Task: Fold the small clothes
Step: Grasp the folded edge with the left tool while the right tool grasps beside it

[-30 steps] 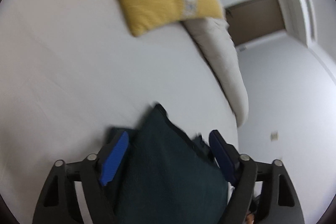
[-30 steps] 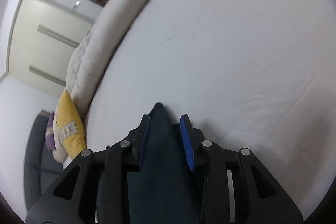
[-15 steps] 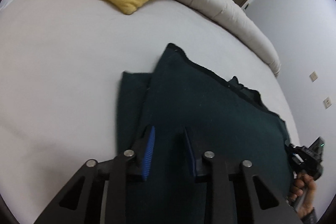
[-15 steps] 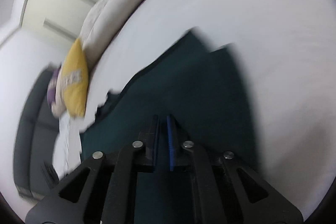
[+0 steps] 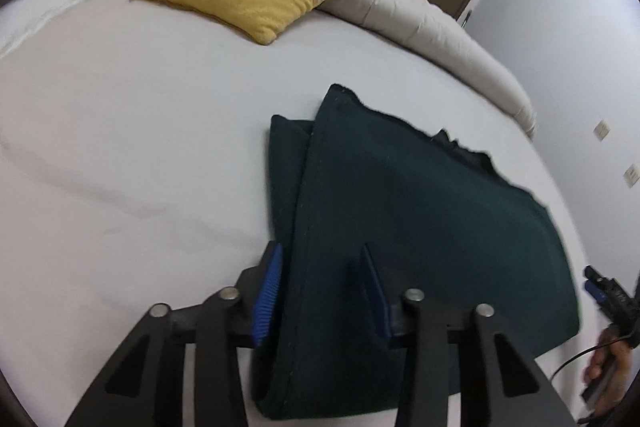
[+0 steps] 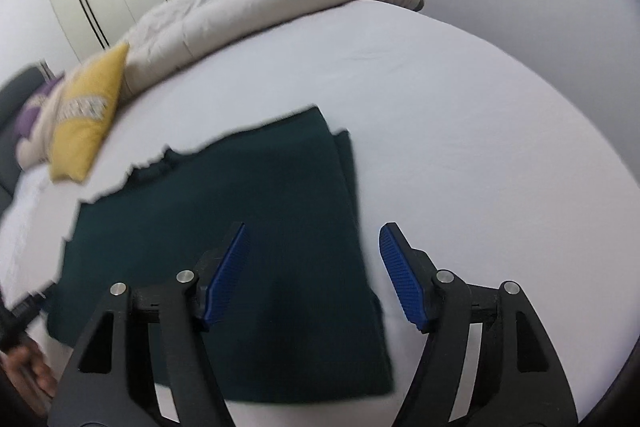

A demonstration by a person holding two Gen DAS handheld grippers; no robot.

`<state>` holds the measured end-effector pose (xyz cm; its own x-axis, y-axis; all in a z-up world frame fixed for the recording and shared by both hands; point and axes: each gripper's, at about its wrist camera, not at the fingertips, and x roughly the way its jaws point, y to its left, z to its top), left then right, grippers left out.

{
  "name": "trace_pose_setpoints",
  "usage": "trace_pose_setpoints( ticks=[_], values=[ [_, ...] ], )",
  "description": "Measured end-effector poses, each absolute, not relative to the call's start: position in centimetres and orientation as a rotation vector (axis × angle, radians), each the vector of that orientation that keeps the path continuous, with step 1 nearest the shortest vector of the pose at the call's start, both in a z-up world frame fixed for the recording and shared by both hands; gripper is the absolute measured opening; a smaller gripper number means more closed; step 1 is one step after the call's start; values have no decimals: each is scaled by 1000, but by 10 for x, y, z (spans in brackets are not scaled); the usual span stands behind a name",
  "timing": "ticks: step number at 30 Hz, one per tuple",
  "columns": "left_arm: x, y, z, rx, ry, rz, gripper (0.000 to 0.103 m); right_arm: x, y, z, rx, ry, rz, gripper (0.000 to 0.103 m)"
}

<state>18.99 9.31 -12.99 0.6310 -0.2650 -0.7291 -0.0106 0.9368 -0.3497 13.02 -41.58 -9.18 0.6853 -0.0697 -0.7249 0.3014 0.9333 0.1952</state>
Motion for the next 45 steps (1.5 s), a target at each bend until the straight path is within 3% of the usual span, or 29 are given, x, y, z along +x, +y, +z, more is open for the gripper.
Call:
trace_pose_setpoints(
  ticks=[4, 5, 6, 7, 9, 10, 14, 18, 40, 45],
  values=[
    [185, 98, -135, -339, 884, -129, 18, 110, -423, -108, 280, 843, -228, 61],
    [185, 99, -134, -334, 882, -129, 14, 96, -436, -113, 287, 854, -226, 55],
    [183, 98, -132, -327, 876, -128, 12, 85, -446, -118, 299, 866, -219, 39],
    [181, 98, -128, -318, 866, -124, 11, 83, -450, -122, 306, 880, -216, 31],
    [175, 98, -123, -309, 849, -118, 7, 80, -451, -126, 298, 883, -217, 27],
    [169, 98, -119, -305, 833, -117, 7, 79, -449, -126, 284, 881, -215, 20],
    [152, 99, -121, -320, 811, -102, 7, 74, -438, -122, 210, 874, -214, 9],
    [152, 106, -150, -365, 876, -105, 7, 66, -441, -128, 216, 894, -214, 9],
    [164, 108, -148, -367, 891, -139, 12, 39, -451, -133, 256, 904, -266, 4],
    [165, 111, -144, -369, 911, -158, 12, 46, -459, -138, 275, 923, -234, 10]
  ],
)
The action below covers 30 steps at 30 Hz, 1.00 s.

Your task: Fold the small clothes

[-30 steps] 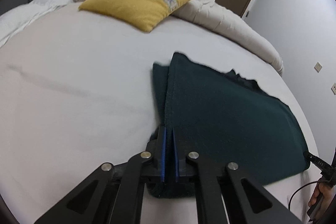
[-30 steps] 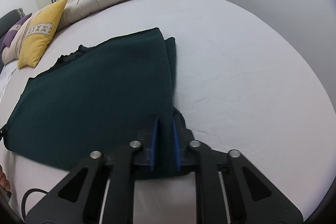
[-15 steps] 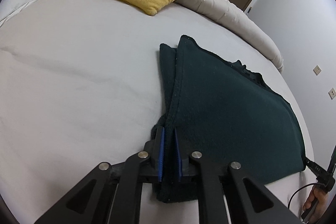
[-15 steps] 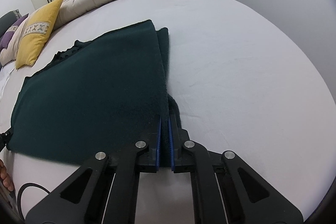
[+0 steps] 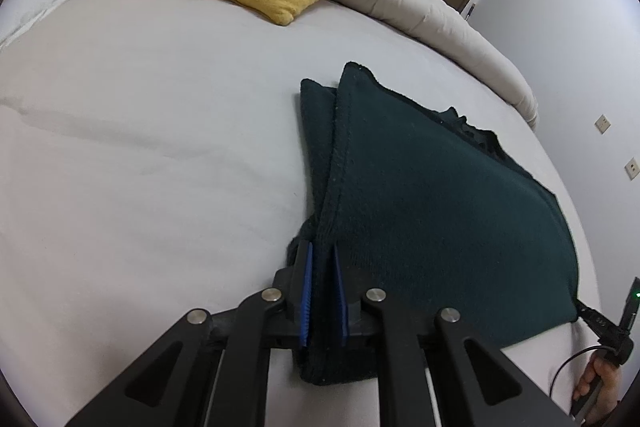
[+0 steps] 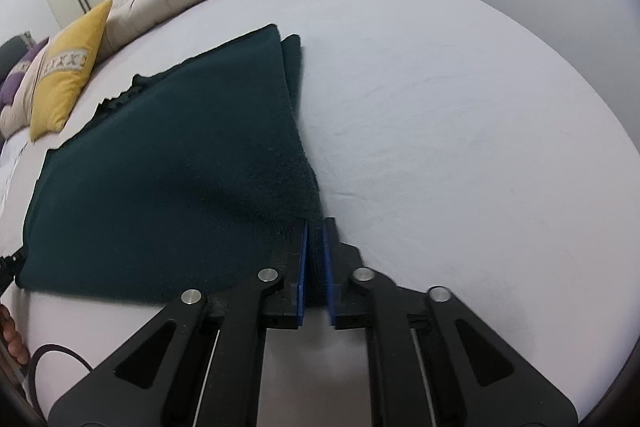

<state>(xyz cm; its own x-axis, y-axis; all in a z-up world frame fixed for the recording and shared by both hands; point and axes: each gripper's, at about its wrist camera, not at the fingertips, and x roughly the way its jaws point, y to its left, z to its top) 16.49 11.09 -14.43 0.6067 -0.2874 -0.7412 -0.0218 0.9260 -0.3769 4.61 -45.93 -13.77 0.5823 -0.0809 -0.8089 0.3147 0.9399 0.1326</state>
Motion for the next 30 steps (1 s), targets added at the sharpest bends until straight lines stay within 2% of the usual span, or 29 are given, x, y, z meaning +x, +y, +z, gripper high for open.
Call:
trace_pose_setpoints(
  ticks=[1, 2, 3, 4, 5, 6, 10, 12, 13, 16, 17, 18, 20, 22, 24, 25, 28, 29, 30],
  values=[
    [164, 114, -142, -386, 912, -157, 13, 46, -460, -134, 264, 926, -238, 19],
    [162, 117, -137, -394, 906, -140, 22, 45, -462, -128, 258, 923, -255, 31],
    [159, 120, -130, -394, 893, -110, 31, 43, -464, -121, 257, 913, -291, 38],
    [154, 123, -119, -391, 852, -79, 33, 40, -466, -111, 265, 890, -334, 52],
    [153, 123, -111, -382, 822, -74, 33, 37, -466, -98, 275, 837, -376, 57],
    [155, 117, -99, -355, 790, -80, 34, 37, -464, -88, 285, 793, -383, 58],
    [188, 70, -81, -235, 766, -161, 38, 81, -421, -69, 354, 770, -97, 58],
    [211, 46, -86, -175, 787, -181, 38, 123, -384, -80, 438, 835, 159, 58],
    [227, 34, -94, -143, 817, -175, 38, 144, -367, -91, 484, 865, 265, 54],
    [250, 27, -121, -84, 919, -124, 38, 184, -349, -121, 545, 966, 288, 53],
    [251, 33, -127, -95, 932, -109, 38, 191, -353, -132, 593, 992, 273, 52],
    [248, 41, -132, -120, 930, -108, 37, 192, -363, -139, 644, 979, 258, 43],
    [239, 54, -136, -133, 912, -131, 35, 186, -387, -145, 704, 947, 257, 38],
    [235, 57, -136, -123, 903, -158, 34, 175, -424, -150, 773, 900, 232, 28],
    [233, 61, -136, -137, 904, -174, 32, 164, -461, -156, 830, 875, 159, 26],
    [233, 66, -136, -146, 905, -180, 32, 154, -485, -157, 844, 845, 103, 21],
    [226, 78, -134, -165, 898, -195, 27, 129, -531, -160, 831, 816, -25, 20],
    [224, 85, -132, -172, 894, -194, 26, 122, -549, -158, 837, 807, -74, 31],
    [220, 90, -130, -173, 892, -171, 32, 112, -559, -155, 821, 815, -167, 31]
  ],
)
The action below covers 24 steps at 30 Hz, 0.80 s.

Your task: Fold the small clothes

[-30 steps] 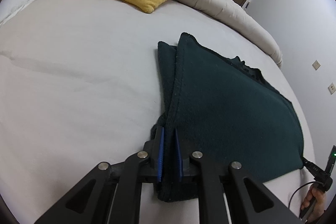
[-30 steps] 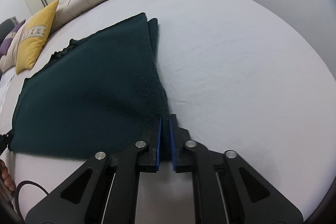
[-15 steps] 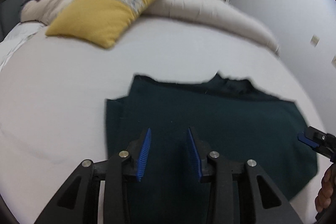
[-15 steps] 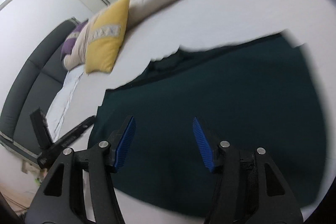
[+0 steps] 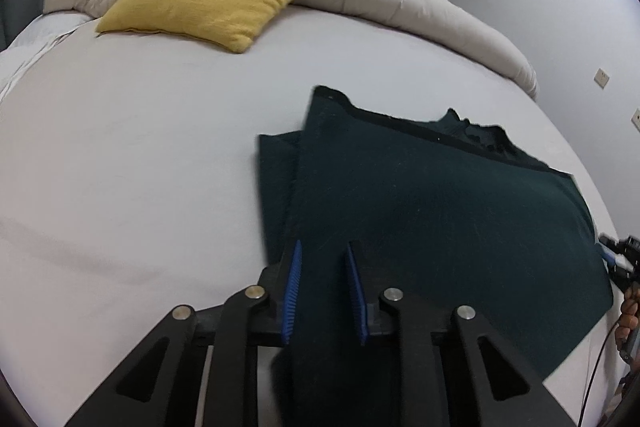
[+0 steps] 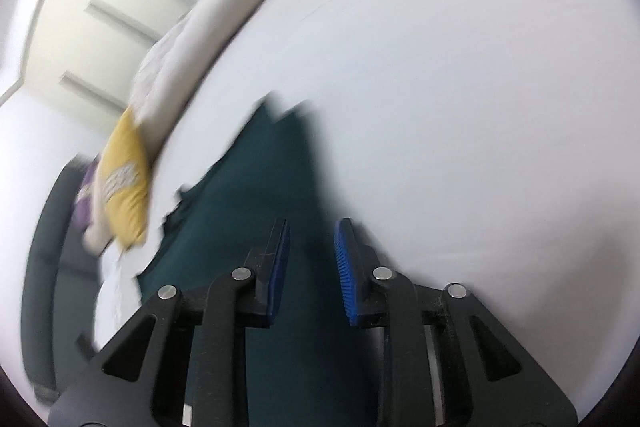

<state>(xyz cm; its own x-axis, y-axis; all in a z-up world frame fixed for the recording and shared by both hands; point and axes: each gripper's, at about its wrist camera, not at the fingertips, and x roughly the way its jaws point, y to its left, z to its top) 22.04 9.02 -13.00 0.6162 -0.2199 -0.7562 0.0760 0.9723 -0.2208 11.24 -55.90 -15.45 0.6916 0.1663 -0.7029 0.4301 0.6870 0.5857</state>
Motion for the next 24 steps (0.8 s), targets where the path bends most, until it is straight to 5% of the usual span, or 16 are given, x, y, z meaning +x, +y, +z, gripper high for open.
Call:
trace_pose_setpoints(
  ticks=[2, 7, 14, 22, 24],
  values=[
    [208, 113, -127, -225, 885, -108, 44, 96, -571, -145, 816, 784, -228, 34],
    [184, 164, -128, -439, 898, -78, 46, 86, -540, -115, 760, 741, -157, 44],
    [189, 155, -152, -741, 999, -292, 76, 128, -419, -81, 674, 770, 205, 59],
    [221, 143, -163, -812, 1051, -360, 76, 183, -338, -114, 766, 893, 450, 59],
    [230, 144, -166, -832, 1070, -369, 63, 195, -328, -121, 792, 909, 482, 59]
  ],
)
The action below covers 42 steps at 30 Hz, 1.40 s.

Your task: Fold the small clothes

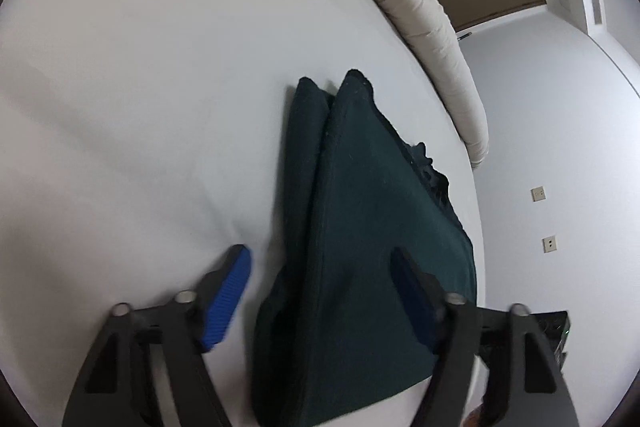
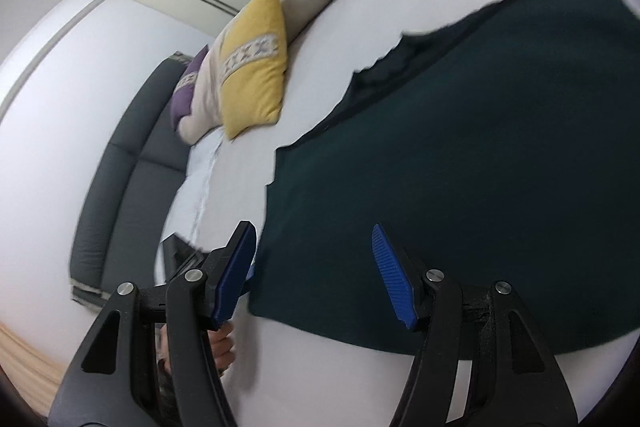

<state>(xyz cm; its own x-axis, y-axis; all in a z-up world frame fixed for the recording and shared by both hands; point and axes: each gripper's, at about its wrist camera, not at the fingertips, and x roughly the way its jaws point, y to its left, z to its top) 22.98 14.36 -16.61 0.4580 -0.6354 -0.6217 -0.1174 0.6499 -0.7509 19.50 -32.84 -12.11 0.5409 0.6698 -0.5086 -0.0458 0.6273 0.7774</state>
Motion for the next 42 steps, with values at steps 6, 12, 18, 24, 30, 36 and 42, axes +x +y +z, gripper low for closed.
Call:
trace_pose_setpoints(
  ticks=[6, 12, 18, 24, 30, 36, 42],
  values=[
    [239, 130, -181, -897, 1138, -451, 24, 212, -271, -140, 807, 965, 532, 59],
    [231, 137, -184, -947, 1083, -459, 17, 232, -230, -149, 757, 1034, 573, 59],
    [233, 132, -174, -846, 1075, -435, 16, 254, -213, -192, 739, 1126, 523, 48],
    [231, 112, -139, -749, 1049, -420, 15, 249, -238, -193, 843, 1075, 551, 48],
    [239, 36, -89, -642, 1016, -492, 15, 240, -318, -178, 954, 989, 514, 50],
    [246, -91, -100, -650, 1037, -606, 16, 234, -398, -186, 1060, 935, 436, 50],
    [220, -129, -111, -751, 1068, -723, 44, 232, -422, -205, 1153, 913, 465, 50]
  ],
)
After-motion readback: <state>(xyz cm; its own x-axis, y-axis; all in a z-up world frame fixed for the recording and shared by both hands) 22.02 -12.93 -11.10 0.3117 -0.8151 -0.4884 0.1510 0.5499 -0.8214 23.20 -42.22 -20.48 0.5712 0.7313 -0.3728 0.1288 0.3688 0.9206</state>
